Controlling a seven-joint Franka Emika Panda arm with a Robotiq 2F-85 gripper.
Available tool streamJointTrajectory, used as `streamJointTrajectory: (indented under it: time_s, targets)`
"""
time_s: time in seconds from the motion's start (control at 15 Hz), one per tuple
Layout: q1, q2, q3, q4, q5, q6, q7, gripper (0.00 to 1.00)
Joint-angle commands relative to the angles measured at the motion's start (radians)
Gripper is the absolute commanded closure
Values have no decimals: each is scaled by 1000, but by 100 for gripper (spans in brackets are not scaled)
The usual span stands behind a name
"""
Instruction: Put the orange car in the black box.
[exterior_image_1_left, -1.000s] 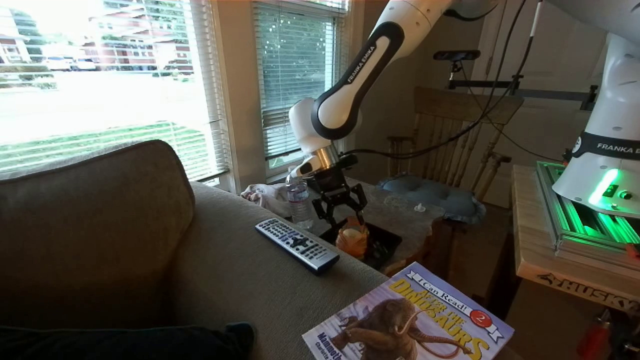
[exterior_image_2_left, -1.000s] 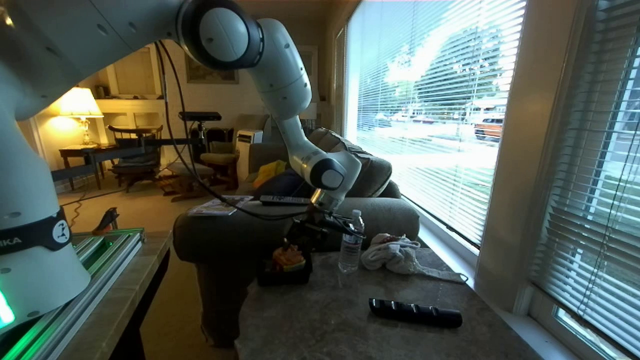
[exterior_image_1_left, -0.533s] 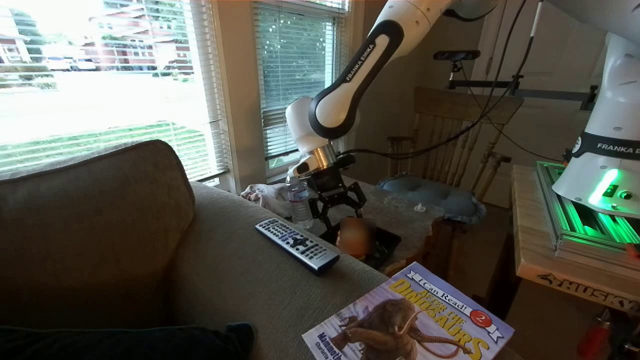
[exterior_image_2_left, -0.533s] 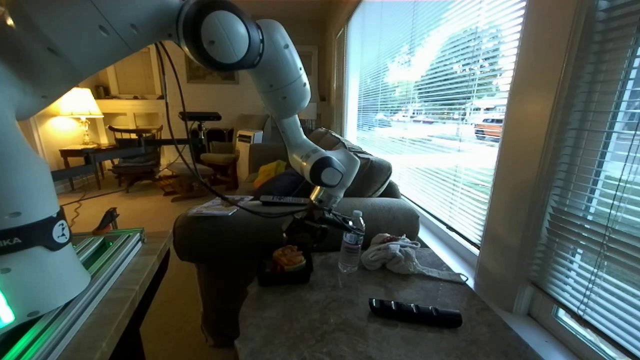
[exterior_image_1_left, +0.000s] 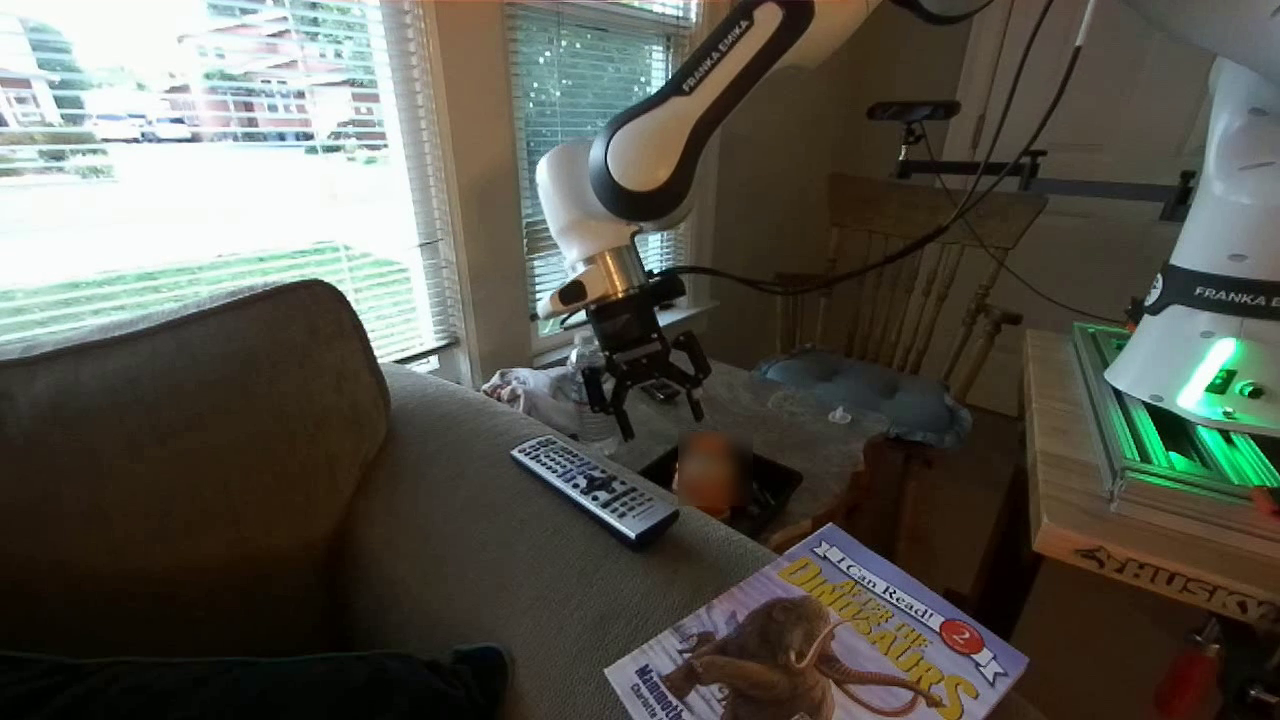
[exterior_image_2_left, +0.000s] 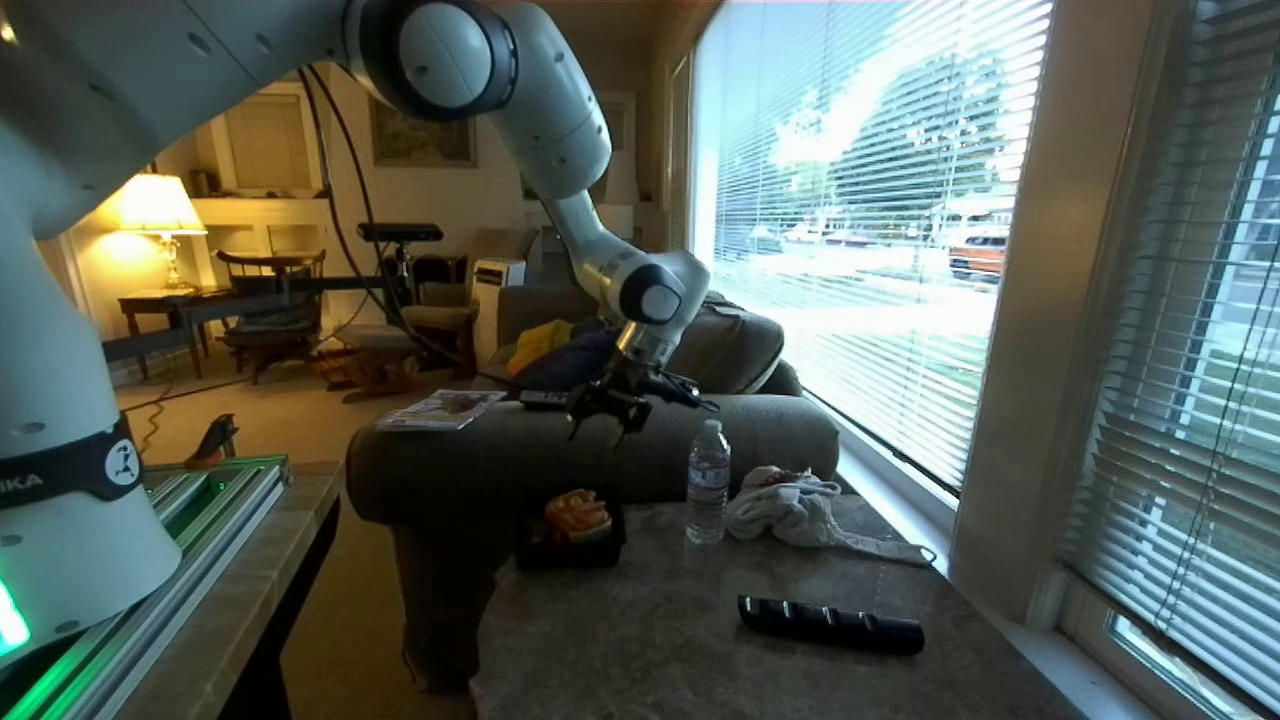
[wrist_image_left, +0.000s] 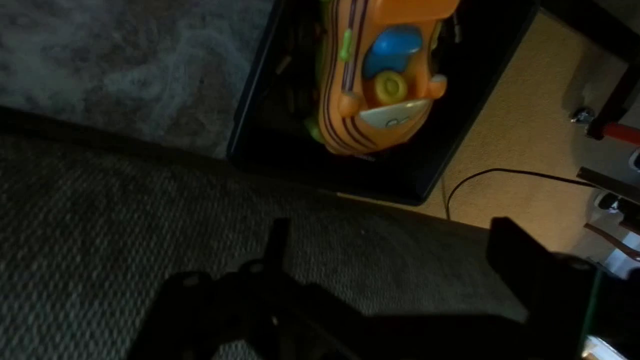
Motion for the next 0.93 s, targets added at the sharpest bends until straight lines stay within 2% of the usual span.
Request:
streamJointTrajectory:
  time_s: [0.0,0.33,0.87]
  targets:
    - [37,-90,-20,-15,-13,-27,41,0]
    - [55,-209,-54,-65,-30,14,116,0]
    - [94,-425,-158,-239,-156,118,481,0]
